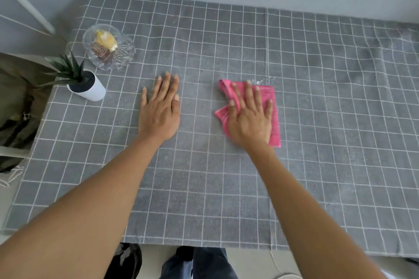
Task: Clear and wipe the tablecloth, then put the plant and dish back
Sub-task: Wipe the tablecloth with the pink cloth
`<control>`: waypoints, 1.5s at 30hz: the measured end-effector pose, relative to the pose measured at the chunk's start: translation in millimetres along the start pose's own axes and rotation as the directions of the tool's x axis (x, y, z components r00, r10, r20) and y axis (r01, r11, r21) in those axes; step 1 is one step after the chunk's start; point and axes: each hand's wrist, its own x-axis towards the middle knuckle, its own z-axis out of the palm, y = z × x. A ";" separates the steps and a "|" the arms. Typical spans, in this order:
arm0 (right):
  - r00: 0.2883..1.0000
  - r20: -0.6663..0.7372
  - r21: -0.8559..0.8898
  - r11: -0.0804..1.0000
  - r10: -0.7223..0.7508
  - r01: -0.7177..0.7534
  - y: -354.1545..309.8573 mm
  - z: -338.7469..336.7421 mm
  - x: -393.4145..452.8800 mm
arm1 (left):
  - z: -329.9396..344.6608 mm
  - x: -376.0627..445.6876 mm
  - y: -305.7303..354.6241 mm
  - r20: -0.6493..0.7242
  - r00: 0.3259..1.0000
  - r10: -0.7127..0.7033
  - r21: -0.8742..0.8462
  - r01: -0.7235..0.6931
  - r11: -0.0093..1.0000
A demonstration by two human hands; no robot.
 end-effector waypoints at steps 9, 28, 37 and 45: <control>0.943 -0.030 0.115 0.938 0.331 -0.326 32.9 -16.3 16.0 | 1.6 -0.2 -0.4 -0.015 1.000 -0.006 0.014 0.006 1.000; 0.966 -0.003 0.080 0.963 0.258 -0.257 55.7 -27.2 48.2 | 0.6 -2.2 -0.3 -0.017 1.000 0.001 0.006 -0.001 1.000; 0.999 0.024 0.110 0.993 -0.043 0.040 -50.8 1.2 25.6 | 1.3 -1.9 1.1 -0.024 1.000 -0.007 0.006 0.007 1.000; 0.993 -0.013 0.043 0.992 0.121 -0.120 43.4 -25.2 47.4 | -0.9 -1.4 0.0 0.003 1.000 -0.002 -0.006 0.002 1.000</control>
